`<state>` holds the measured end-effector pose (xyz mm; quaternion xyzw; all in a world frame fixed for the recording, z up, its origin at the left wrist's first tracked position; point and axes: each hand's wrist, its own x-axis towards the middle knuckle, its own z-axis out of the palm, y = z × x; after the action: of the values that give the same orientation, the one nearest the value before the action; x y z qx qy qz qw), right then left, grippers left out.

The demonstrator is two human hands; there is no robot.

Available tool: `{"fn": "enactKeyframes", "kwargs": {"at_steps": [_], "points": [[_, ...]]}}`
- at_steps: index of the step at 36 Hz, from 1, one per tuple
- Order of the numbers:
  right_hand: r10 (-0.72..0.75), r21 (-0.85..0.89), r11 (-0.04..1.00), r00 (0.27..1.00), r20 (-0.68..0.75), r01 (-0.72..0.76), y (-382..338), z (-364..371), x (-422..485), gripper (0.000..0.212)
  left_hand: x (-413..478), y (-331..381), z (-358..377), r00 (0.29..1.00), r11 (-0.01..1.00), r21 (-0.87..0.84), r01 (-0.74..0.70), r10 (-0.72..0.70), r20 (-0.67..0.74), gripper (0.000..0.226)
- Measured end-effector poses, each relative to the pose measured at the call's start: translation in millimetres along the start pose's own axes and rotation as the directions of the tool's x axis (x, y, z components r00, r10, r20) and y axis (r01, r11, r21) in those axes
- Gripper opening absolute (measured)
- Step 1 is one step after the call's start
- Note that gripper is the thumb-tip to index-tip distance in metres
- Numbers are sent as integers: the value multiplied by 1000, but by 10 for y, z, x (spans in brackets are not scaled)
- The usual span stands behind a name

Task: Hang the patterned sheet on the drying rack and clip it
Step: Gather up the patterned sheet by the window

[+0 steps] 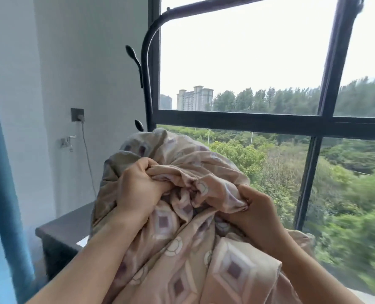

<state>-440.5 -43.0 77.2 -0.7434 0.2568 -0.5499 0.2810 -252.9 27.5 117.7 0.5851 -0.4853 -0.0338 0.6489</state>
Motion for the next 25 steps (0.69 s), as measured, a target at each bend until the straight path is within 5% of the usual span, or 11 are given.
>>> {"fn": "enactKeyframes", "kwargs": {"at_steps": [6,13,17,19,22,25], "points": [[22,-286,958,1000,-20,-27,-26,-739,-140,48,-202,207,590,993,980,-183,81,-63,101,25],[46,-382,923,999,-5,-44,-87,-1272,-220,40,-333,503,976,988,957,-284,59,-15,152,22],[64,-266,963,997,35,-52,-277,-1461,-208,35,-279,700,1046,993,928,-371,27,20,120,17],[102,-48,994,987,125,-97,-367,-1547,-180,47,-232,803,1068,994,906,-422,35,15,113,17],[186,351,909,973,136,-223,-424,-1643,-107,79,-166,921,1103,989,857,-514,39,40,142,20],[280,246,925,957,70,-289,-430,-1593,-1,114,-163,1025,1149,985,828,-561,1,98,145,15]]}}
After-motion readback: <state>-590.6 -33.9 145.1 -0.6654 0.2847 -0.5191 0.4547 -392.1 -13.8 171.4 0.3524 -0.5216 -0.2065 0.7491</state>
